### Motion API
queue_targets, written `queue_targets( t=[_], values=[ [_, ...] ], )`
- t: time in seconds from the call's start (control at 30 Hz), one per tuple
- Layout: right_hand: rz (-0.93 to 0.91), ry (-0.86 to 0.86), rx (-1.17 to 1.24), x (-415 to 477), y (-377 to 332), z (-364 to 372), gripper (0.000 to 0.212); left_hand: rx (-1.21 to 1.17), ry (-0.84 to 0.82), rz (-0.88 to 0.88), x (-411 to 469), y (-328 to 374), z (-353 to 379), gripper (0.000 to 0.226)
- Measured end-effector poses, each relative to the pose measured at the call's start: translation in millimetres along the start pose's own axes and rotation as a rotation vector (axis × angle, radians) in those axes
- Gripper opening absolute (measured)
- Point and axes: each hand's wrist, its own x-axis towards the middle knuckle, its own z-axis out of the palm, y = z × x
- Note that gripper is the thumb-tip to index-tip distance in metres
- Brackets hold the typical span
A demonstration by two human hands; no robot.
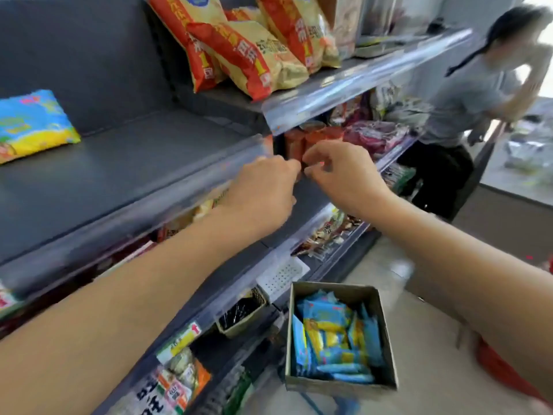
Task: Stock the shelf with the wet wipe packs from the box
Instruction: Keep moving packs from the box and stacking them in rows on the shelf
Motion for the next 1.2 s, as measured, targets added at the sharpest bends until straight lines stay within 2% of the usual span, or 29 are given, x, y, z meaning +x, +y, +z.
queue_targets(
  t=[0.13,0.27,0.53,0.7,0.83,1.0,1.1,1.2],
  values=[
    [0.225,-0.126,-0.052,-49,77,15,0.024,-0.034,-0.278,0.064,13,49,76,0.02],
    [0.441,-0.295,-0.05,-86,138,44,0.023,-0.099,-0.553,0.045,21,66,154,0.019],
    [0.706,-0.583,-0.045,-124,226,131,0.023,-0.174,-0.84,-0.005,30,37,299,0.012],
    [0.81,-0.669,-0.075,-142,275,200,0.029,-0.176,-0.888,-0.041,29,14,384,0.027],
    [0.835,-0.759,-0.097,-160,306,245,0.029,-0.159,-0.885,-0.02,25,6,437,0.026],
    [0.876,-0.858,-0.074,-171,332,283,0.045,-0.135,-0.855,0.011,20,-2,486,0.035],
    [0.924,-0.904,-0.01,-173,346,303,0.046,-0.092,-0.842,-0.004,19,-2,504,0.038],
    [0.941,-0.975,-0.01,-175,353,317,0.042,-0.025,-0.75,-0.008,20,1,517,0.035]
  ],
)
